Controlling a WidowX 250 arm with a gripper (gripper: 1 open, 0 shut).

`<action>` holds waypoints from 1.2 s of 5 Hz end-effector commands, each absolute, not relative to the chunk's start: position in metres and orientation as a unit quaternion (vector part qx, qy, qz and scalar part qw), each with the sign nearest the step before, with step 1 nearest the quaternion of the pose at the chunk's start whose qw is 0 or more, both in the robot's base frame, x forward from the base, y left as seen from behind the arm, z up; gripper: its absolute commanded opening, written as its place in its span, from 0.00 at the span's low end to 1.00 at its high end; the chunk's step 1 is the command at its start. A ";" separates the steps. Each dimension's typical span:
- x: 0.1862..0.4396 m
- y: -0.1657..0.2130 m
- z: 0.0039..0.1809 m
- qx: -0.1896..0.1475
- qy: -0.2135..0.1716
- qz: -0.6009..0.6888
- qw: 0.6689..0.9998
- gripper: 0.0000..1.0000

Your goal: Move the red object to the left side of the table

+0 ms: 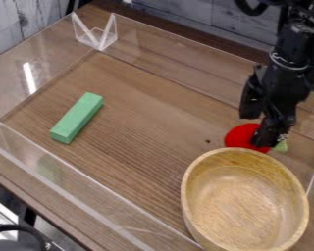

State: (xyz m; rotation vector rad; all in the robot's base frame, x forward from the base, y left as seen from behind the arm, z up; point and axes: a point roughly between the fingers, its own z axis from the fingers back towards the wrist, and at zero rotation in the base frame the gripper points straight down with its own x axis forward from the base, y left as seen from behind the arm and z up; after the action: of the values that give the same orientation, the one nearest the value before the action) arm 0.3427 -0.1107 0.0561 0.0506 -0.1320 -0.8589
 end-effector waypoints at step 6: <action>0.367 -0.088 0.071 0.052 -0.108 -0.308 0.944 0.00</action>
State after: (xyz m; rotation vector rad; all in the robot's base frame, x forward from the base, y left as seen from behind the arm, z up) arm 0.3558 -0.0877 0.0394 0.0977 -0.1271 -0.6432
